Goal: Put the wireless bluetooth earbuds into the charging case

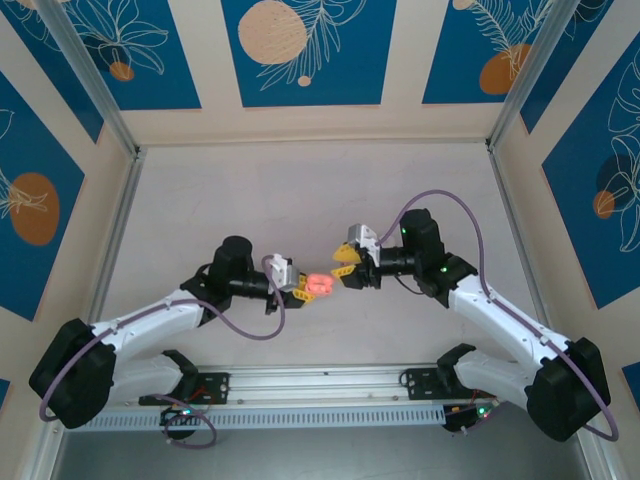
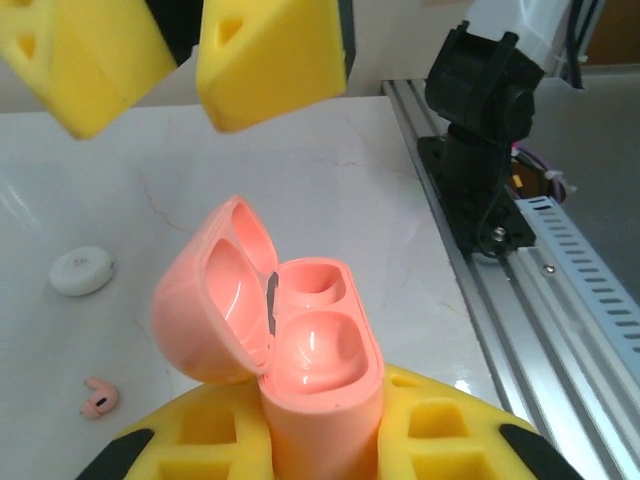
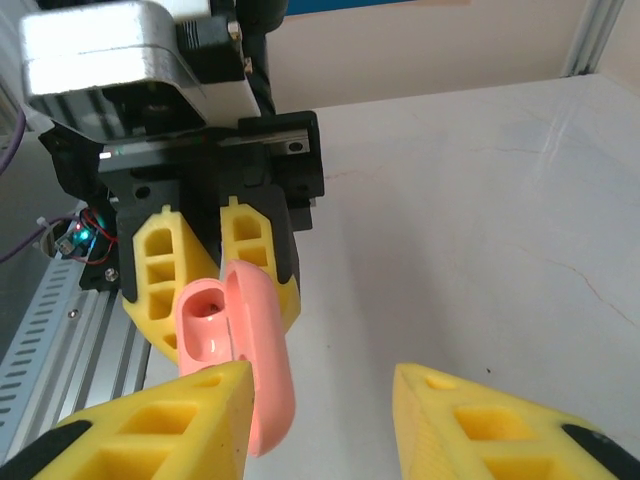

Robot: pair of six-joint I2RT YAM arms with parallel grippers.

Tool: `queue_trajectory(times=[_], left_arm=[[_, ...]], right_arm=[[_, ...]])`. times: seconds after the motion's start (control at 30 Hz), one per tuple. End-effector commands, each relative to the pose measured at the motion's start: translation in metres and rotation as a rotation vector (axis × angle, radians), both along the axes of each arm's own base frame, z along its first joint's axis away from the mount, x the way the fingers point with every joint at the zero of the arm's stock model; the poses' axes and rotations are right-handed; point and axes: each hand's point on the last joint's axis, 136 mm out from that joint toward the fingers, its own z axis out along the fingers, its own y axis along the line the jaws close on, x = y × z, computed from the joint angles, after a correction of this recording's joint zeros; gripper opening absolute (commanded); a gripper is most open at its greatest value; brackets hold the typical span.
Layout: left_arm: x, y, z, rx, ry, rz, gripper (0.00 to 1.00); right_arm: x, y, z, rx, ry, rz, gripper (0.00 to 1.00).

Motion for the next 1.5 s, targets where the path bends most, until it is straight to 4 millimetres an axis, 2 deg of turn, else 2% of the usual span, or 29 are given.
queue_trajectory(times=[0.0,0.1,0.23,0.4,0.57,0.73,0.93,1.07,1.47], left_arm=[[0.015,0.001,0.005,-0.073,-0.039,0.077,0.17],[0.022,0.002,-0.002,-0.089,-0.038,0.126,0.17],[0.029,0.004,-0.012,-0.086,-0.024,0.171,0.17],[0.032,0.006,-0.023,-0.093,-0.002,0.204,0.17],[0.032,0.008,-0.033,-0.079,0.019,0.219,0.17],[0.029,0.009,-0.038,-0.073,0.009,0.202,0.16],[0.023,0.012,-0.045,-0.062,-0.021,0.185,0.16],[0.021,0.013,-0.049,-0.046,-0.028,0.178,0.16],[0.024,0.013,-0.052,-0.028,-0.044,0.185,0.16]], right_arm=[[0.006,-0.009,-0.002,0.006,0.086,-0.089,0.41],[0.019,-0.02,-0.009,0.001,0.201,-0.204,0.42],[0.029,-0.034,-0.022,-0.012,0.379,-0.336,0.49],[0.042,-0.065,-0.051,-0.121,0.623,-0.599,0.51],[0.038,-0.092,-0.074,-0.25,0.868,-0.82,0.5],[0.032,-0.11,-0.097,-0.383,1.058,-0.976,0.48],[0.037,-0.112,-0.118,-0.478,1.157,-1.032,0.45],[0.04,-0.117,-0.134,-0.576,1.171,-1.084,0.45],[0.057,-0.11,-0.171,-0.777,1.18,-1.103,0.46]])
